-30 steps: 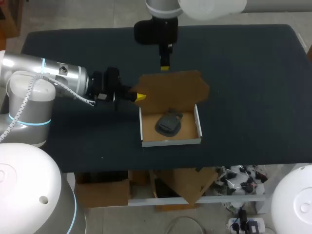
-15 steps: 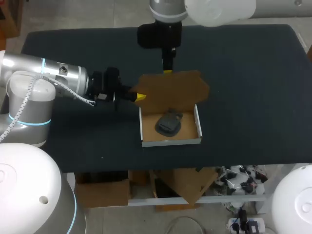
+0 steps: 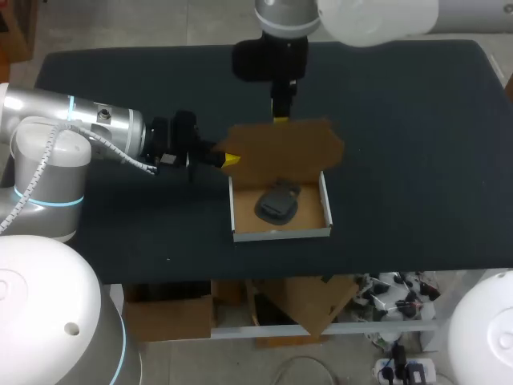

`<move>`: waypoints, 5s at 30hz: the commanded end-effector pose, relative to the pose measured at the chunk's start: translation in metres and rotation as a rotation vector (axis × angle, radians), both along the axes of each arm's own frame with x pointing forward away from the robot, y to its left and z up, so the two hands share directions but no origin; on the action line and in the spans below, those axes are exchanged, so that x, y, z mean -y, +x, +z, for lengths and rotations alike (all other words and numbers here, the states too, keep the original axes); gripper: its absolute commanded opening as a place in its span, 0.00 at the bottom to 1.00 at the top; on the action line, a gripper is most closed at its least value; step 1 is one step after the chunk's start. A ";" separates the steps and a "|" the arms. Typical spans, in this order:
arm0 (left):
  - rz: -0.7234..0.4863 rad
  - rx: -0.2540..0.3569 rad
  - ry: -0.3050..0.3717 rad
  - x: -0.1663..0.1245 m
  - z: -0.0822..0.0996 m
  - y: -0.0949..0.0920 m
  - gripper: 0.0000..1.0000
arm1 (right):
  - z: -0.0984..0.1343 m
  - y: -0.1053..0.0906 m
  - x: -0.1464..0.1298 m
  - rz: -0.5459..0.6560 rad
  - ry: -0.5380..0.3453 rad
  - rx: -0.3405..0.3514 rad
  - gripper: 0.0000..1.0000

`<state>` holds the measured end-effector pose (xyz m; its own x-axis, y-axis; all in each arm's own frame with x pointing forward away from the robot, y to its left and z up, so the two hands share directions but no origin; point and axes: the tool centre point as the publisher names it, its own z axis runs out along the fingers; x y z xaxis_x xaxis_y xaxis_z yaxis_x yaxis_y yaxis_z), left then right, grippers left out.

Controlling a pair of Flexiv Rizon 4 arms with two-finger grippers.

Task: Assemble the packaging by folding the flat box into shape, placing the metal phone stand inside, and closing the box properly

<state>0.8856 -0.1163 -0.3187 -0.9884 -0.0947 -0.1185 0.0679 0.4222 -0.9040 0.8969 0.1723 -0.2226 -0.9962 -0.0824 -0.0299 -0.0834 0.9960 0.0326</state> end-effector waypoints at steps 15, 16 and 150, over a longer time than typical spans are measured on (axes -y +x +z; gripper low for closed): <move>-0.003 -0.002 0.000 0.001 -0.003 0.000 0.00 | -0.002 -0.012 -0.002 0.017 -0.008 -0.022 0.33; -0.003 -0.002 0.000 0.001 -0.003 0.000 0.00 | -0.003 -0.012 -0.002 0.016 -0.007 -0.026 0.33; -0.003 -0.002 0.000 0.001 -0.003 0.000 0.00 | -0.053 -0.010 -0.009 0.037 -0.086 -0.143 0.55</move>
